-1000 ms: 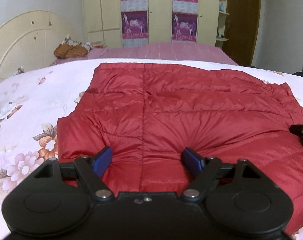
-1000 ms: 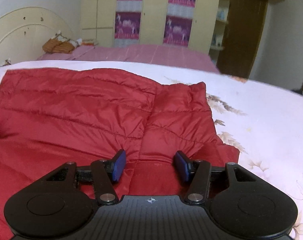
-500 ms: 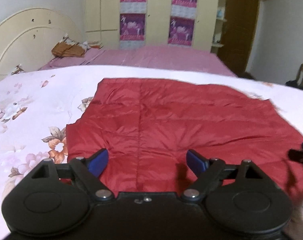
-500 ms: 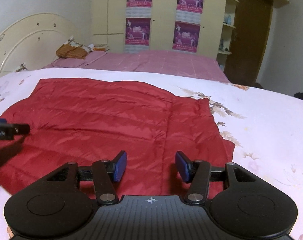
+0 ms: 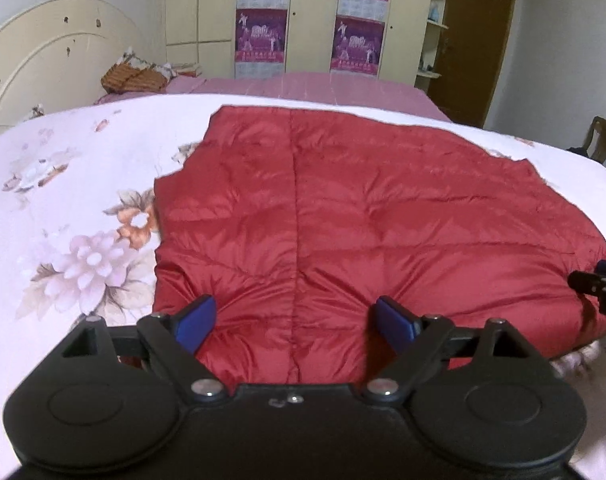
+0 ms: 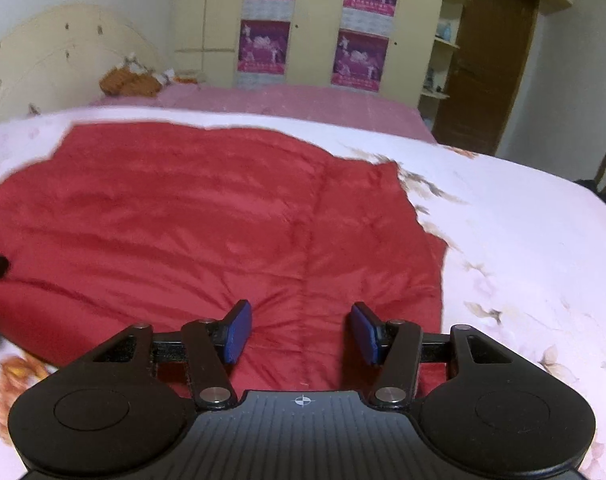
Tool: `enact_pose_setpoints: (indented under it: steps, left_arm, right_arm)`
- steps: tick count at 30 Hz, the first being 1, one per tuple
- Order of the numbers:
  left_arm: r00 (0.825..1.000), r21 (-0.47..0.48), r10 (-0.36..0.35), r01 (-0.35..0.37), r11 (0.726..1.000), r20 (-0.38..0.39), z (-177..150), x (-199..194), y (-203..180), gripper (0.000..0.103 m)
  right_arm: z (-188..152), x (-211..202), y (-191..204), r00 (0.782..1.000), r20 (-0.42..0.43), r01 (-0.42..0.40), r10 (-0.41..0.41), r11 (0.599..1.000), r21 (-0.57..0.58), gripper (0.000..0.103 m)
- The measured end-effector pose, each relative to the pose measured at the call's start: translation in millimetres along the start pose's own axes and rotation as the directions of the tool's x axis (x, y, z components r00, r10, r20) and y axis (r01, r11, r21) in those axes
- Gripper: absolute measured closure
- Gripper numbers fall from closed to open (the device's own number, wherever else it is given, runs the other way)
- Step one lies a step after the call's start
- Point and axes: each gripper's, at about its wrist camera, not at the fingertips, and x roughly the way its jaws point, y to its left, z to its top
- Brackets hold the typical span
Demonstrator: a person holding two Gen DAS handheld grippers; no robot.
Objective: Fold large clothes
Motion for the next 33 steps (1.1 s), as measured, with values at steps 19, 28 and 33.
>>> enact_pose_setpoints:
  steps: [19, 28, 33]
  left_arm:
    - [0.986, -0.365, -0.124, 0.076, 0.928, -0.109, -16.3, -43.0, 46.4, 0.003]
    - [0.972, -0.591, -0.233, 0.18, 0.787, -0.014, -33.8, -10.0, 78.0, 0.005]
    - [0.97, -0.653, -0.234, 0.217, 0.726, 0.063, -28.7, 6.2, 88.9, 0.029]
  right_arm:
    - [-18.3, -47.9, -45.5, 0.994, -0.068, -0.064, 0.087, 0.957, 0.281, 0.003]
    - [-34.3, -24.5, -72.4, 0.964, -0.042, -0.187, 0.264, 0.778, 0.599, 0.003]
    - [-24.0, -16.5, -75.7, 0.971, 0.0, -0.179, 0.238, 0.729, 0.66, 0.022]
